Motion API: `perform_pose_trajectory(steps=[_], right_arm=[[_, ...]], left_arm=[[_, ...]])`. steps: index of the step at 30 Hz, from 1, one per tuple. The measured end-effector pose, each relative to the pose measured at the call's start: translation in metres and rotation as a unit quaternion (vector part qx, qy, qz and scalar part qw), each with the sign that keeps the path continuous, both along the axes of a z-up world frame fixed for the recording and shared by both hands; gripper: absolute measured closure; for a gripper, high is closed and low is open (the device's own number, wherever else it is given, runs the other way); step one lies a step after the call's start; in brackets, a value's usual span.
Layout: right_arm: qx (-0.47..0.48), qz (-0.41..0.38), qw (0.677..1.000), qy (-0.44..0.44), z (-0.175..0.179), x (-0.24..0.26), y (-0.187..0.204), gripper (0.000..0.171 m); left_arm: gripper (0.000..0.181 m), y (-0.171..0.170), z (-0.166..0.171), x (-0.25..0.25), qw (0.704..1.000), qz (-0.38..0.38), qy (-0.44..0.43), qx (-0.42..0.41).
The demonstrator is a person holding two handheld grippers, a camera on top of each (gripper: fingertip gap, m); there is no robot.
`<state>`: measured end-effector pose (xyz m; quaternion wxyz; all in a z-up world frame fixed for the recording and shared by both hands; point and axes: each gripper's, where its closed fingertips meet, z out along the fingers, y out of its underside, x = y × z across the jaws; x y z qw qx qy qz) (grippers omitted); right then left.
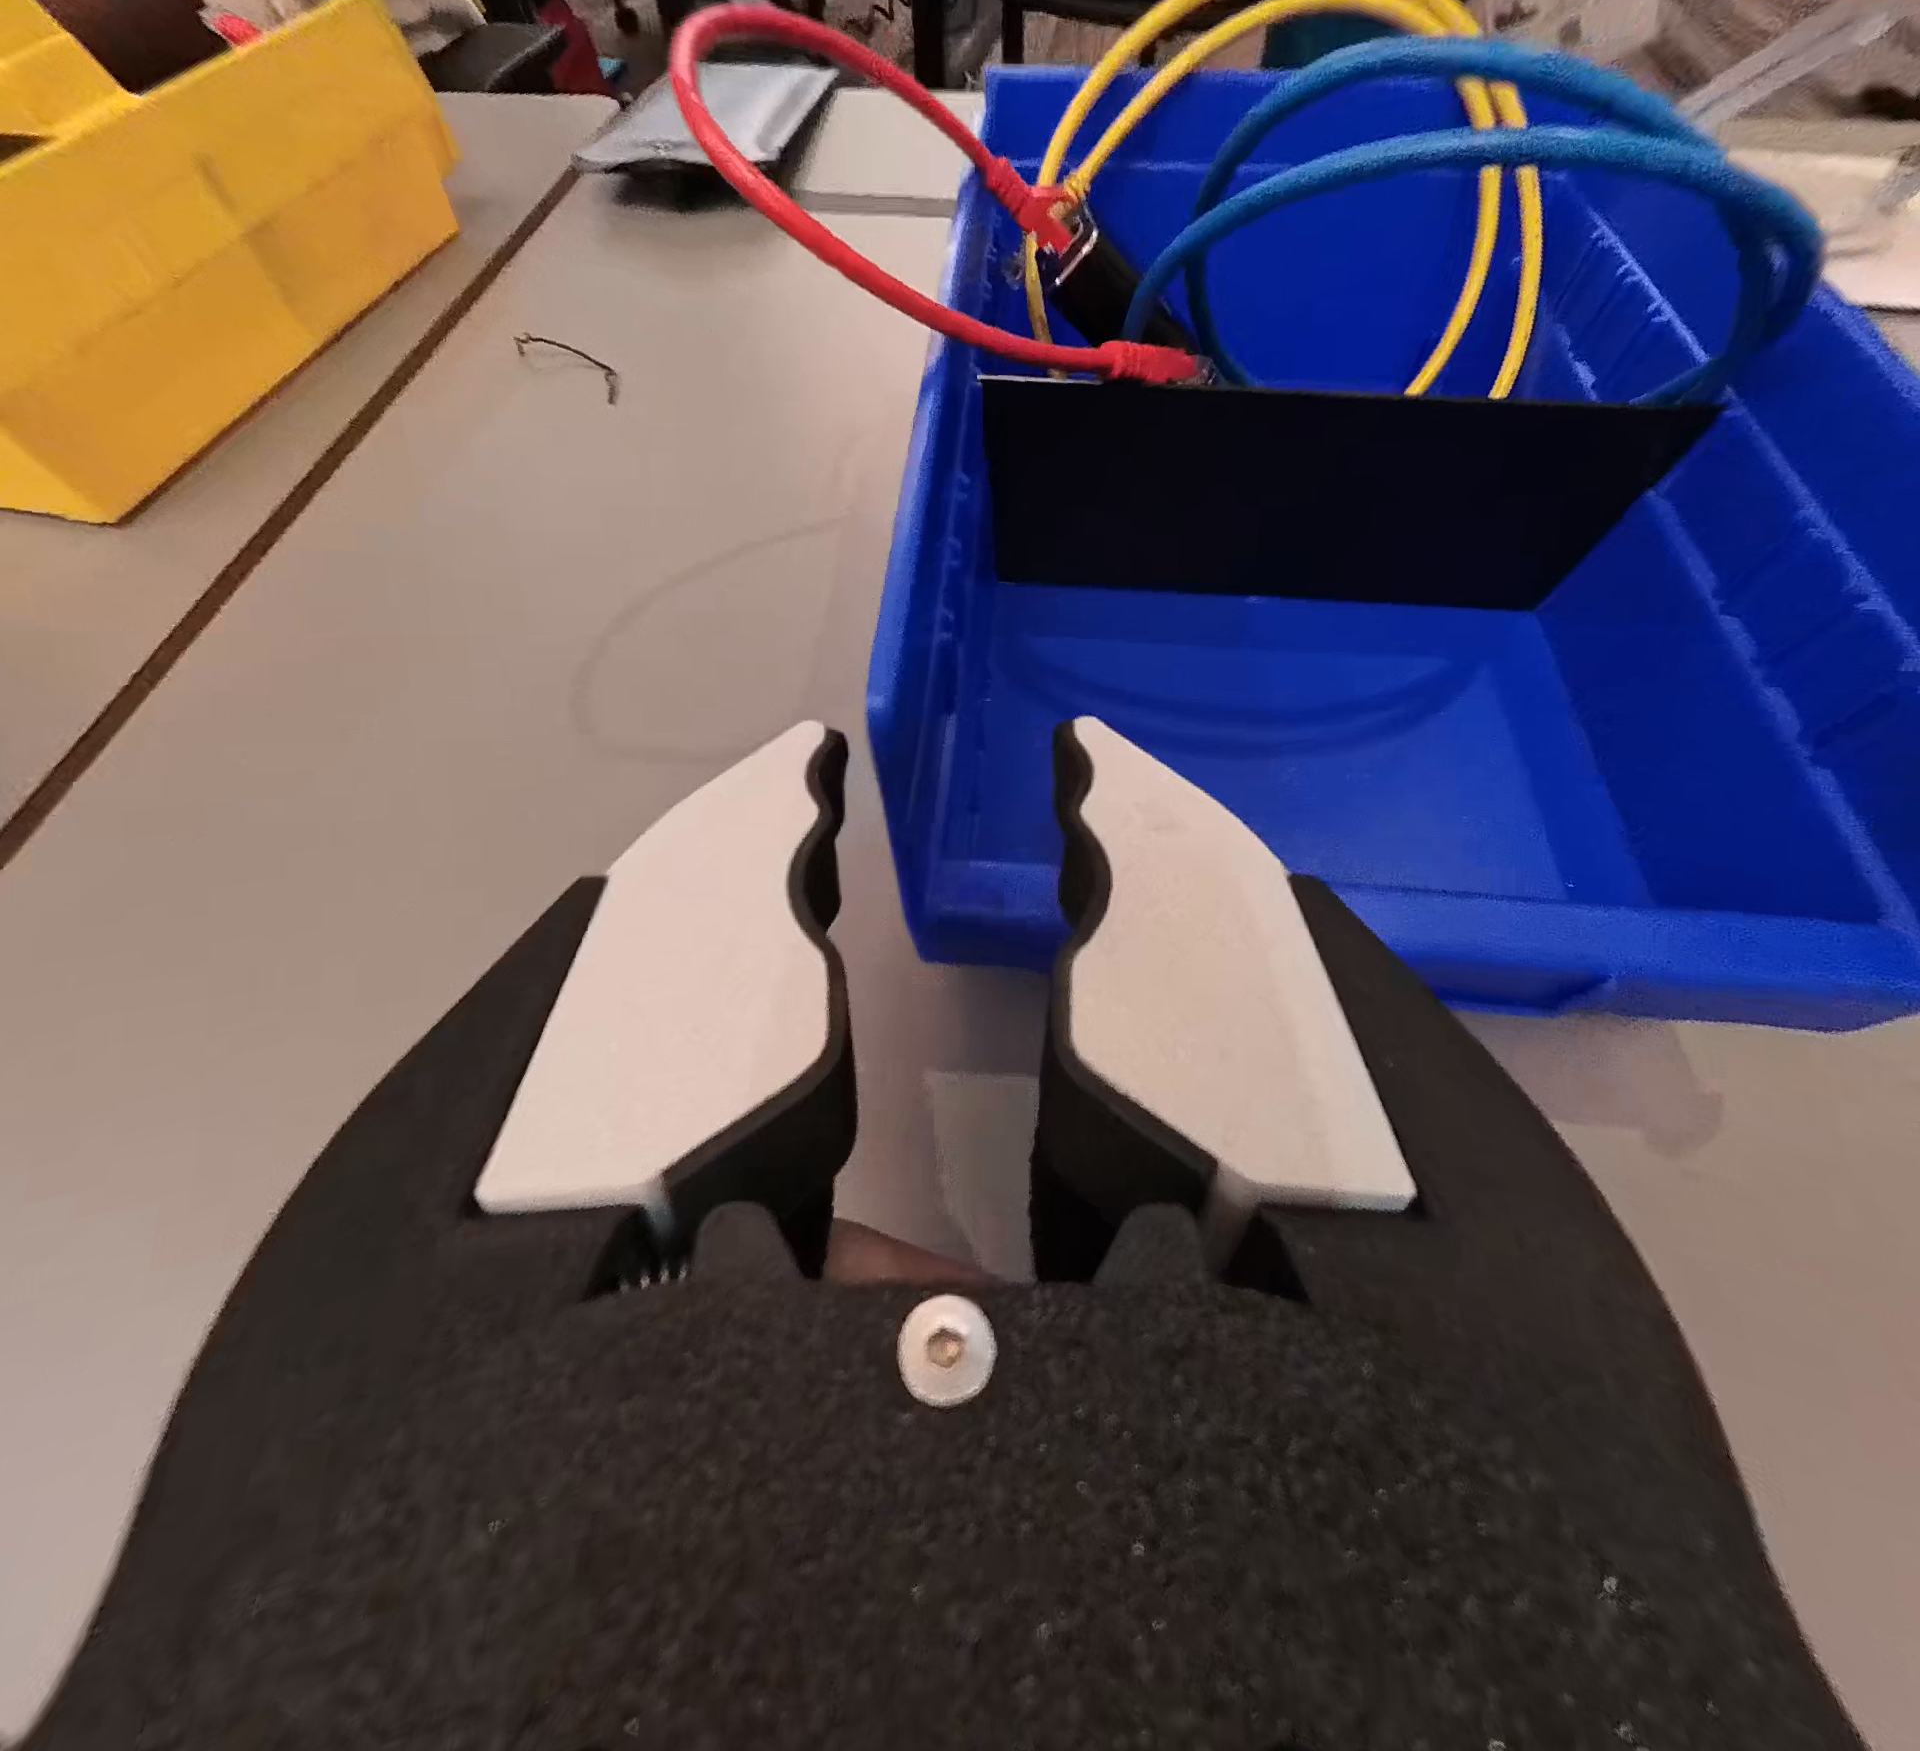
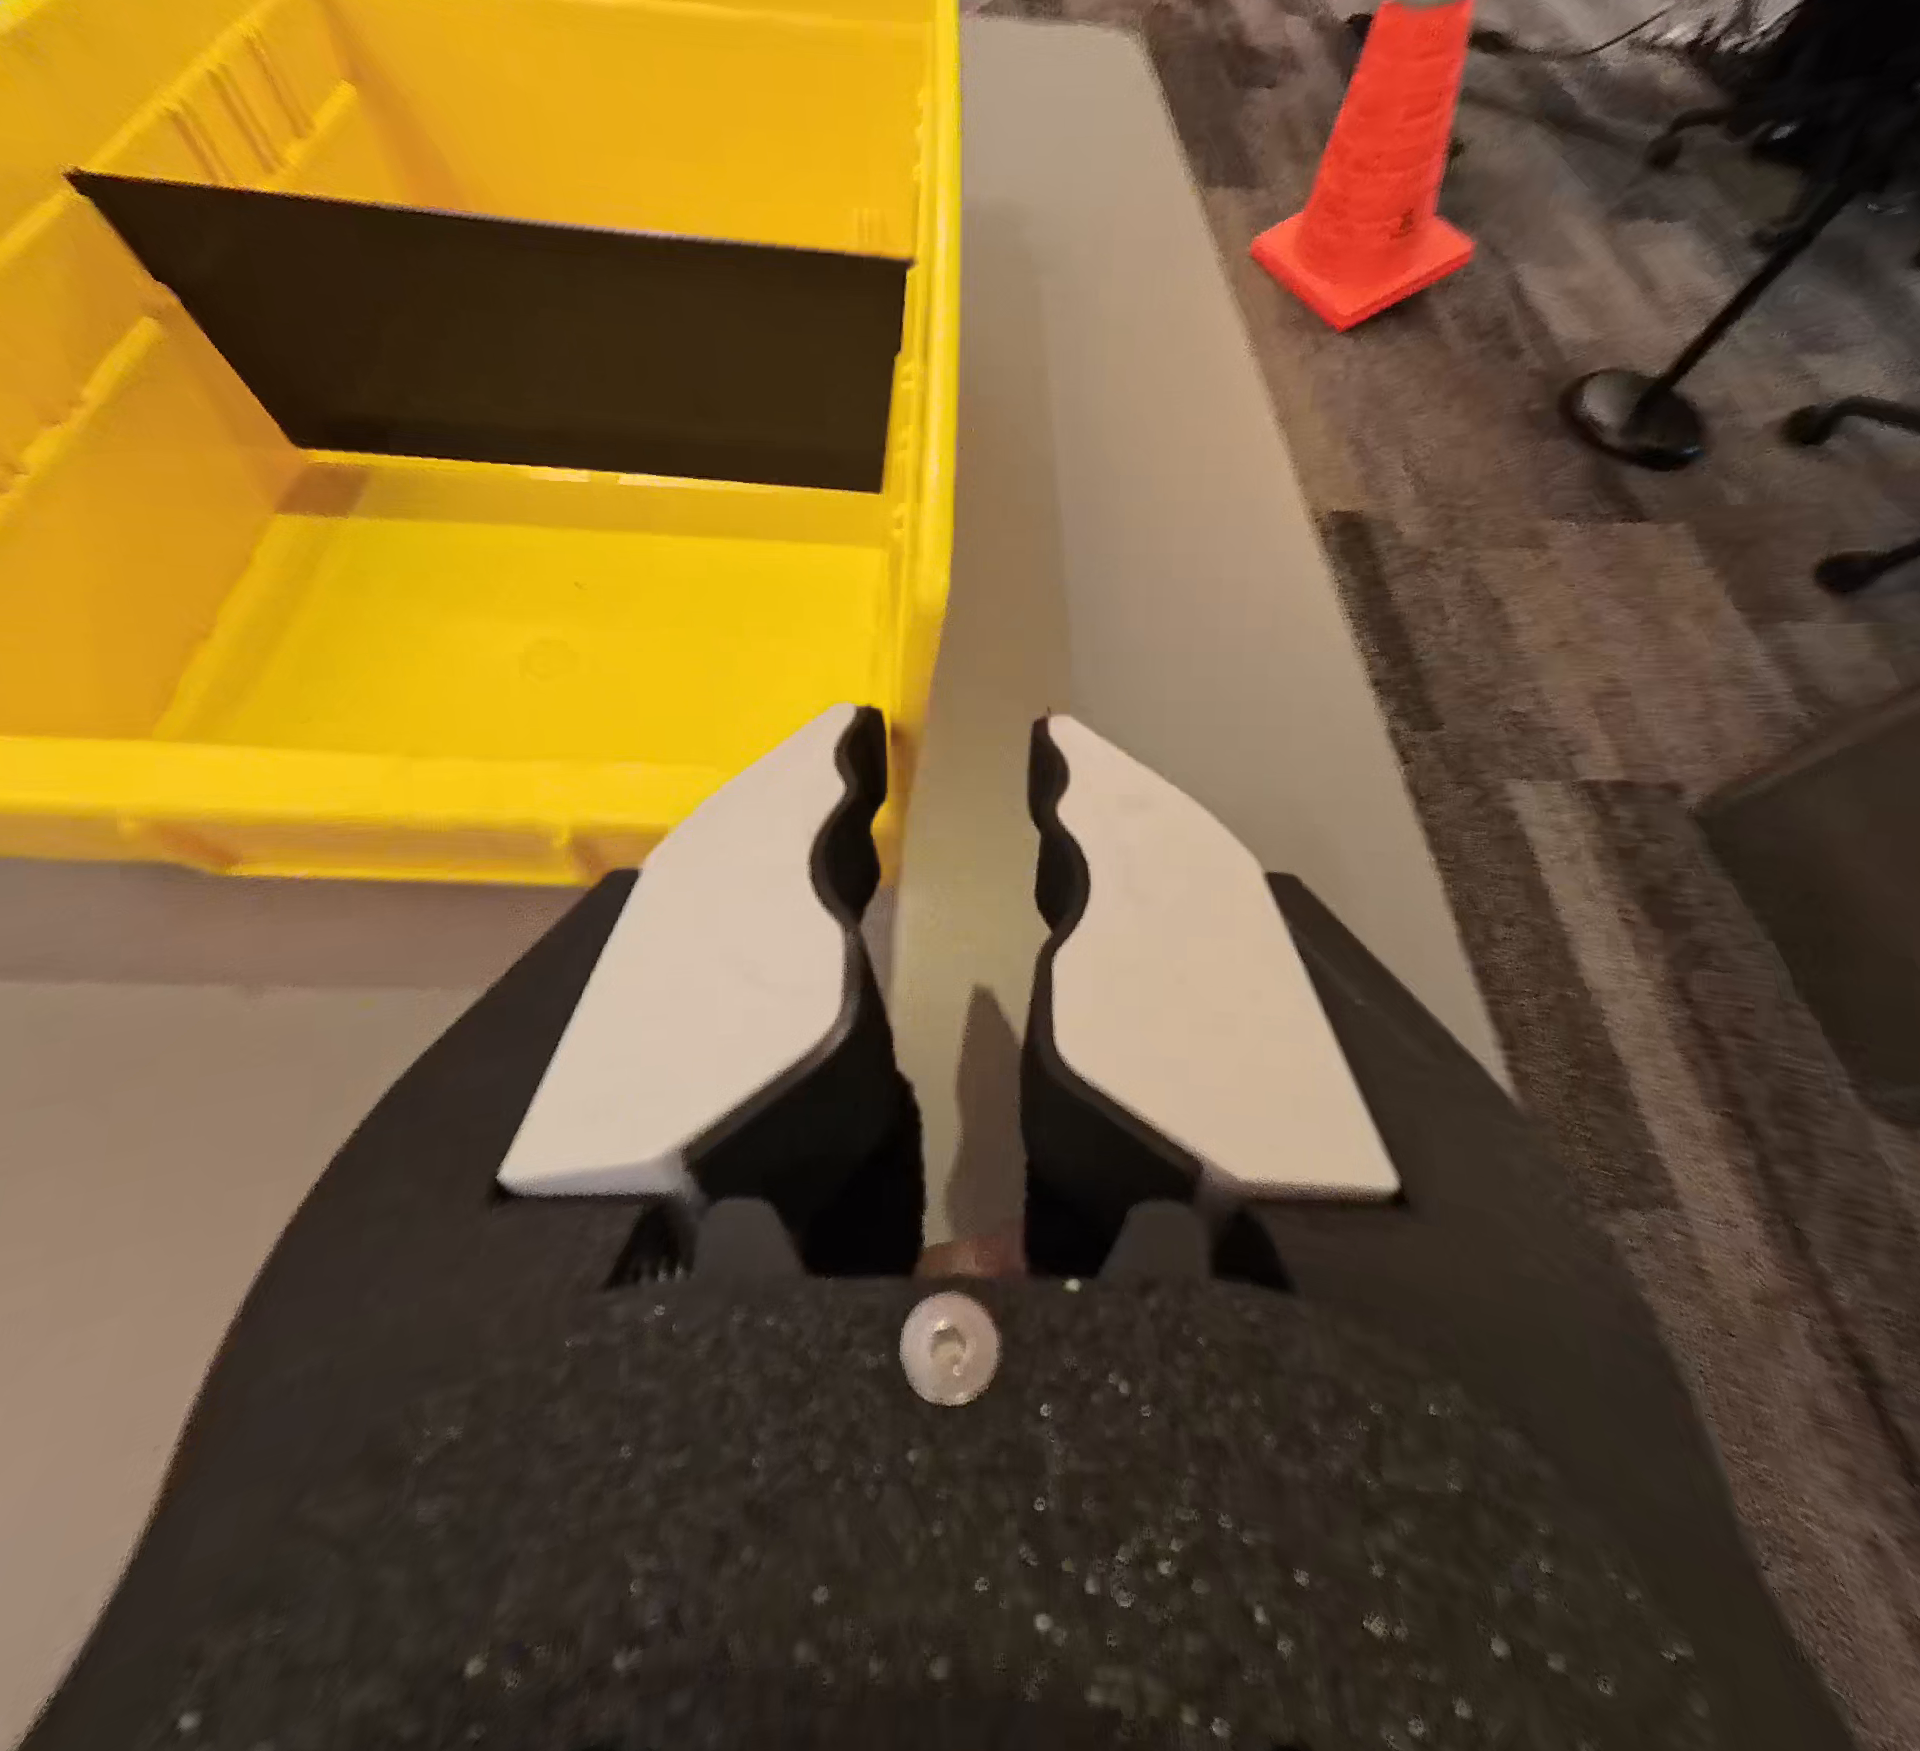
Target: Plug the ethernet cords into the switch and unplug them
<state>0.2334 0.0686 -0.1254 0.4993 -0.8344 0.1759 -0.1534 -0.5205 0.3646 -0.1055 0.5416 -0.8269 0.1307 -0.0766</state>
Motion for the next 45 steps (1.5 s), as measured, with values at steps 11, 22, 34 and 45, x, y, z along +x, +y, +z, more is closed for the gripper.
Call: perform_pose_trajectory(steps=[11, 22, 34, 45], right_arm=[[0.173, 0.089, 0.961, 0.198, 0.007, -0.155, -0.007, 0.144], [0.108, 0.114, 0.973, 0.167, -0.009, -0.15, 0.0, 0.144], [0.094, 0.136, 0.971, 0.171, -0.013, -0.157, 0.002, 0.144], [0.076, 0.137, 0.971, 0.182, -0.019, -0.158, 0.006, 0.144]], left_arm=[[0.144, -0.091, -0.014, 0.095, 0.982, -0.137, -0.124, -0.049], [0.135, -0.14, 0.001, 0.171, 0.926, -0.359, -0.112, -0.025], [0.13, -0.043, 0.136, 0.16, 0.765, -0.617, 0.182, -0.034], [0.108, 0.152, 0.014, 0.082, 0.587, -0.459, 0.597, -0.298]])
